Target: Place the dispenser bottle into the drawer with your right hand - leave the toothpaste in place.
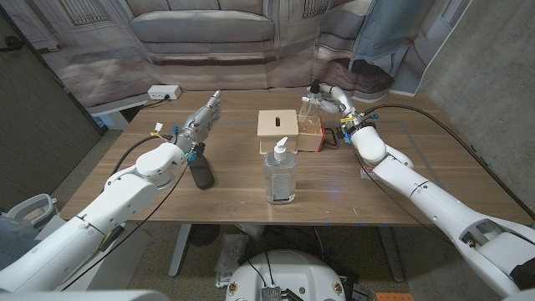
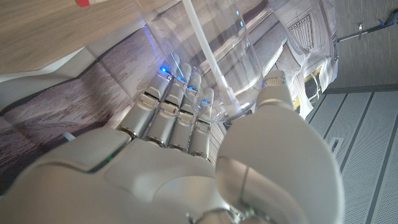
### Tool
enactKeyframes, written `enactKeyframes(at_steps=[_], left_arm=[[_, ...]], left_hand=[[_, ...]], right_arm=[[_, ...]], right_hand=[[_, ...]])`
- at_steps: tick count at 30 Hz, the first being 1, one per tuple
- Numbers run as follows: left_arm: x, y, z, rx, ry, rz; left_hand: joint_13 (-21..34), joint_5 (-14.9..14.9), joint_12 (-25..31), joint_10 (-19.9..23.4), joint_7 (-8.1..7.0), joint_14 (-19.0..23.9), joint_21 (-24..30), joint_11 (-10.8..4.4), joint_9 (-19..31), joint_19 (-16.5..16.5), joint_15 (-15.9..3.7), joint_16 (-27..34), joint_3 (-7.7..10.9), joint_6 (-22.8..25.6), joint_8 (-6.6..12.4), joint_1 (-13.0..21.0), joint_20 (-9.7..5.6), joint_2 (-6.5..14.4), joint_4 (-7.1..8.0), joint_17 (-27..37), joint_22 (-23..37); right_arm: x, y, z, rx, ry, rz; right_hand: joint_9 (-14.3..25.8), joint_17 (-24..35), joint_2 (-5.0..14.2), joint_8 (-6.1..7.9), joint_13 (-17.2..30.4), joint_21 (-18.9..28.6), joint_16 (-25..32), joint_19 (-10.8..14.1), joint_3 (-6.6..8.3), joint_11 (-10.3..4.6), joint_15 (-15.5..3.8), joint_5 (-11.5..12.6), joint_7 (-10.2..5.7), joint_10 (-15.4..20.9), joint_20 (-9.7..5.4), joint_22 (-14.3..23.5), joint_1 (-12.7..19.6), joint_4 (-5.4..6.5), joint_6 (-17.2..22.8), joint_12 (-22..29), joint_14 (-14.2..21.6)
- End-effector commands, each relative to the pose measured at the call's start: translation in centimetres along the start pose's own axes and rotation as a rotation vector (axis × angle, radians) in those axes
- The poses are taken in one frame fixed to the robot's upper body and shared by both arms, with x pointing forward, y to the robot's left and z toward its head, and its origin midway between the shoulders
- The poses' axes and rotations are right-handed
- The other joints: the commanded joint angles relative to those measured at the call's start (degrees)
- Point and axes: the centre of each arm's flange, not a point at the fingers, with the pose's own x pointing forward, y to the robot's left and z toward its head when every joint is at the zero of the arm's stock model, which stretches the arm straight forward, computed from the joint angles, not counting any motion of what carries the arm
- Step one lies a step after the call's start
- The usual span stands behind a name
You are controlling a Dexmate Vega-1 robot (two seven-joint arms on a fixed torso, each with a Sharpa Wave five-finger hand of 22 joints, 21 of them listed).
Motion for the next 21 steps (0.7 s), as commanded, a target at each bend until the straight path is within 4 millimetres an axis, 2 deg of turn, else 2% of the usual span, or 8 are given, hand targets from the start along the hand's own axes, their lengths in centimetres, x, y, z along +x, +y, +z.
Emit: enactKeyframes(at_steps=[1, 21], left_arm=[[0.06, -0.05, 0.22, 0.01, 0.005, -0.001], [0.1, 0.17, -0.07, 0.0, 0.007, 0.001]], left_hand=[[0.21, -0.13, -0.03, -0.16, -0.03, 0.29, 0.22, 0.08, 0.27, 0.36, 0.26, 0.15, -0.57, -0.05, -0.05, 0.48, -0.47, 0.19, 0.07, 0.18, 0.11], [0.21, -0.17, -0.05, -0.13, 0.03, 0.21, 0.19, 0.14, 0.27, 0.4, 0.27, 0.03, -0.83, 0.07, -0.05, 0.63, -0.47, 0.27, 0.06, 0.18, 0.11]], right_arm=[[-0.02, 0.67, -0.53, 0.014, 0.007, 0.004], [0.23, 1.31, -0.88, 0.011, 0.025, 0.022]], right_hand=[[0.17, 0.25, 11.49, 0.07, 0.35, 0.49, 0.21, -0.23, 1.34, -2.39, -6.43, 0.08, -2.27, 2.93, -5.7, 0.3, 11.07, 1.2, 2.4, -0.3, 0.48], [0.18, 0.36, 11.4, 0.15, 0.37, 0.89, 0.45, 0.19, 1.47, -2.56, -6.42, 0.01, -2.17, 3.86, -5.71, 0.36, 11.04, 1.33, 2.95, -0.12, 1.22]])
